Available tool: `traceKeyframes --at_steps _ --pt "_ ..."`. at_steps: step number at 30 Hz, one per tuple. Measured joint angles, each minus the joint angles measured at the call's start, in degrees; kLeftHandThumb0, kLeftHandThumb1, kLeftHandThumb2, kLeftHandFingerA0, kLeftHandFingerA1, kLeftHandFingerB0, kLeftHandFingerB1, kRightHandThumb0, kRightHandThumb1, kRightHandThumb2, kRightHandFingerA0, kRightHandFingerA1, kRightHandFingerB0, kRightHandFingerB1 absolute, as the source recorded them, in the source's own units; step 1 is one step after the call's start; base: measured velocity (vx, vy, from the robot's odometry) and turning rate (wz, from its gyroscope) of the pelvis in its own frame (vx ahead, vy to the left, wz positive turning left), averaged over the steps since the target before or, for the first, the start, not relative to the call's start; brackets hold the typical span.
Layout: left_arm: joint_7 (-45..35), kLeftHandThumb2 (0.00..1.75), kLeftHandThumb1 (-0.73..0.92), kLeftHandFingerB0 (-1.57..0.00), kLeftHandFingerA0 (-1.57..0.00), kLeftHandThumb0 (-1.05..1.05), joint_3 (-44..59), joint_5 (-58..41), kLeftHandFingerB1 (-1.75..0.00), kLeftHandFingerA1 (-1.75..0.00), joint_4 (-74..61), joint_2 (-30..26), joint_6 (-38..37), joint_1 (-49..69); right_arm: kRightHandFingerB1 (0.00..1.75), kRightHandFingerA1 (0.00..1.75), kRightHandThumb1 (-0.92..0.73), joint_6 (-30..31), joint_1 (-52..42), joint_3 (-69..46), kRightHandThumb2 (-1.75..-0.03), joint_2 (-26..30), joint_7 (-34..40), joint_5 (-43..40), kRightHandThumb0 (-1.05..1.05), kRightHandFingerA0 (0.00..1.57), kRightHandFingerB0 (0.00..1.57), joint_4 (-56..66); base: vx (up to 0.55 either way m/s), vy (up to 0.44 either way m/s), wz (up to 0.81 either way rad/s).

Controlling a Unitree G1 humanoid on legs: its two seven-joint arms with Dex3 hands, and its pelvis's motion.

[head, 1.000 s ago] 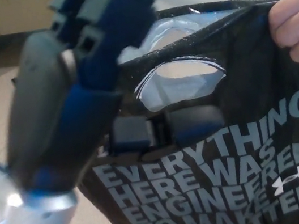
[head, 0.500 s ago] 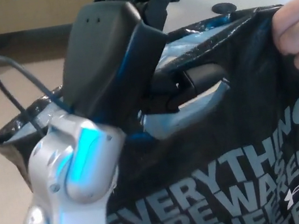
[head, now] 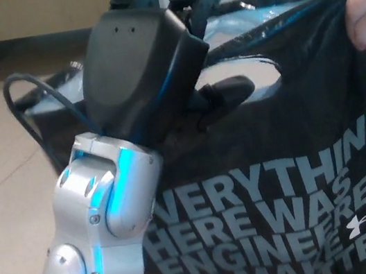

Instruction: A person is holding a plastic bag and the robot extends its left hand to grab the bag by hooking its thumb into the holes at the top and brings its hand down by its side. Then it extends its arm again to hand the plastic bag back to the person.

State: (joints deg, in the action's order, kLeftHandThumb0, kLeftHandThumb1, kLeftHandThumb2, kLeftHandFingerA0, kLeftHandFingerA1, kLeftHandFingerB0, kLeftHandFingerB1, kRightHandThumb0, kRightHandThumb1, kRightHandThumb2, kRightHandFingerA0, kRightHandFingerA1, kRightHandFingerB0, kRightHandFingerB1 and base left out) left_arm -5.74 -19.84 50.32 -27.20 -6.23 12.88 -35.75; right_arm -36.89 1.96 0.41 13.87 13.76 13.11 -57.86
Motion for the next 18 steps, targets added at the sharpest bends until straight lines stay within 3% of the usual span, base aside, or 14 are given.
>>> traceKeyframes --at_steps 2,4,5,6,7,10,11,18 --pt "-1.2 0.76 0.34 -0.02 -0.01 -0.55 -0.2 0.8 -0.22 -0.22 -0.6 -0.1 0.4 0.4 0.34 0.41 -0.61 0.0 0.1 -0.1 -0.59 0.0 0.0 0.0 -0.5 0.45 0.39 0.0 0.0 0.0 0.0" --pt "-1.9 0.53 0.43 -0.05 -0.06 -0.58 -0.5 1.4 -0.25 -0.28 -0.9 -0.1 0.6 0.7 0.36 0.42 -0.62 0.0 0.1 -0.2 -0.58 0.0 0.0 0.0 -0.51 0.44 0.38 0.0 0.0 0.0 0.0" --pt "-2.1 0.53 0.43 -0.05 -0.06 -0.58 -0.8 1.9 -0.25 -0.28 -0.9 0.0 0.7 0.8 0.36 0.42 -0.62 0.0 0.1 -0.2 -0.58 0.0 0.0 0.0 -0.51 0.44 0.38 0.0 0.0 0.0 0.0" --pt "-2.3 0.67 0.42 -0.13 -0.09 -0.66 -1.0 2.4 -0.2 -0.37 -0.9 0.0 0.7 0.9 0.35 0.42 -0.62 0.0 0.1 -0.2 -0.59 0.0 0.0 0.0 -0.51 0.45 0.38 0.0 0.0 0.0 0.0" --pt "-2.2 0.7 0.37 -0.01 -0.06 -0.58 -1.3 3.0 -0.25 -0.4 -0.7 0.1 0.7 0.9 0.36 0.41 -0.62 0.0 0.1 -0.2 -0.58 0.0 0.0 0.0 -0.51 0.44 0.38 0.0 0.0 0.0 0.0" --pt "-1.5 0.7 0.4 -0.06 -0.12 -0.61 -2.1 4.7 -0.26 -0.42 1.0 0.7 0.7 0.9 0.35 0.42 -0.61 0.0 0.1 -0.2 -0.59 0.0 0.0 0.0 -0.51 0.45 0.39 0.0 0.0 0.0 0.0" --pt "-0.7 0.85 0.28 0.0 0.0 -0.32 -2.5 5.7 -0.49 -0.48 2.1 1.0 0.7 0.8 0.35 0.42 -0.61 0.0 0.1 -0.2 -0.59 0.0 0.0 0.1 -0.51 0.45 0.38 -0.1 0.0 0.0 0.0" --pt "4.9 0.86 0.27 0.0 -0.01 -0.32 -3.2 9.3 -0.49 -0.48 9.3 3.0 0.6 -0.7 0.33 0.41 -0.6 0.1 0.2 -0.3 -0.58 0.0 0.0 0.0 -0.5 0.43 0.39 0.0 0.0 0.0 0.0"
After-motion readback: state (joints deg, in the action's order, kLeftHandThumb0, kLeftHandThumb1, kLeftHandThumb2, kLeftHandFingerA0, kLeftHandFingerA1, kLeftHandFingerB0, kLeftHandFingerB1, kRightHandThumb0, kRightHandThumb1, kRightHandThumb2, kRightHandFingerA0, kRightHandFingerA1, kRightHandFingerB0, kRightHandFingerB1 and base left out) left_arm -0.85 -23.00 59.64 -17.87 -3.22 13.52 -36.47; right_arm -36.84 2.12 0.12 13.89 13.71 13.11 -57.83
